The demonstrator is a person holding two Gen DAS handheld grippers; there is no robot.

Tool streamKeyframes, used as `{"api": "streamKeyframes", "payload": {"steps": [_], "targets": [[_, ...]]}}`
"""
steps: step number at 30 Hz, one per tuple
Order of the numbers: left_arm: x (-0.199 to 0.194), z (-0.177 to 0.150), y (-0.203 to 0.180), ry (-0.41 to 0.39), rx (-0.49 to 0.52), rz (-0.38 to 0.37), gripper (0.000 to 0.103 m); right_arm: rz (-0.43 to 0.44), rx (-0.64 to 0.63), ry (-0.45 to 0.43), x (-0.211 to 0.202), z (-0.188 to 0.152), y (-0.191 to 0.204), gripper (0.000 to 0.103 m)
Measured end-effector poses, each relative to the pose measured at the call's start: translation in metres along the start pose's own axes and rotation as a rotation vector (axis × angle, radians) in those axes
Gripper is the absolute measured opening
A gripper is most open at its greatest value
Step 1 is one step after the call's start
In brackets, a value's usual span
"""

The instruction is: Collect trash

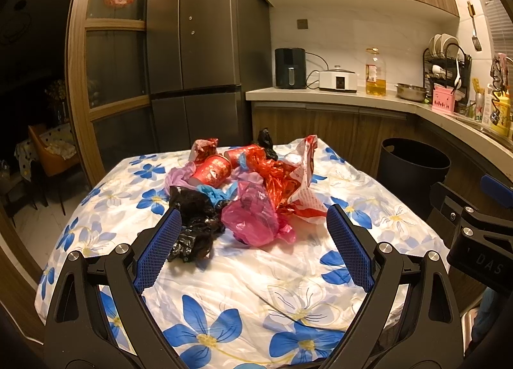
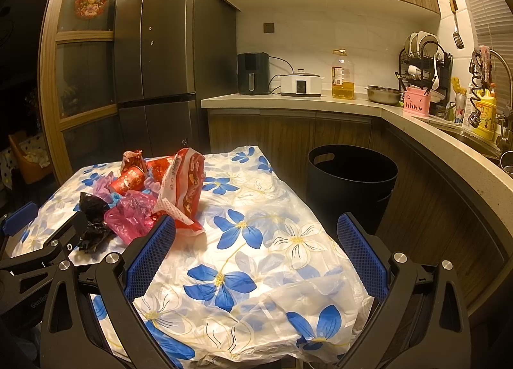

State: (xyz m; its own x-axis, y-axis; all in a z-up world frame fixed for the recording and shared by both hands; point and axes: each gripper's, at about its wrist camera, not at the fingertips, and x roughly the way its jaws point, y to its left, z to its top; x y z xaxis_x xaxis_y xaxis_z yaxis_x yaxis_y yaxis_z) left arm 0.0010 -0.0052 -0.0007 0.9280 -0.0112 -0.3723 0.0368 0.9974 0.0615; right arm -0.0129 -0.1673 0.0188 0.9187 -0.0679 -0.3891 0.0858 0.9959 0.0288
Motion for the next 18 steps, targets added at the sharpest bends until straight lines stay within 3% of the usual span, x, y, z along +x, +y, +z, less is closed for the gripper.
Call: {"api": "streamKeyframes", "payload": {"steps": [18], "targets": [[0.0005, 0.0001, -0.0002, 0.003, -0.001, 0.001, 0.090, -0.002, 0.005, 0.003, -0.0010, -0.0004, -0.0019, 0.098]]}}
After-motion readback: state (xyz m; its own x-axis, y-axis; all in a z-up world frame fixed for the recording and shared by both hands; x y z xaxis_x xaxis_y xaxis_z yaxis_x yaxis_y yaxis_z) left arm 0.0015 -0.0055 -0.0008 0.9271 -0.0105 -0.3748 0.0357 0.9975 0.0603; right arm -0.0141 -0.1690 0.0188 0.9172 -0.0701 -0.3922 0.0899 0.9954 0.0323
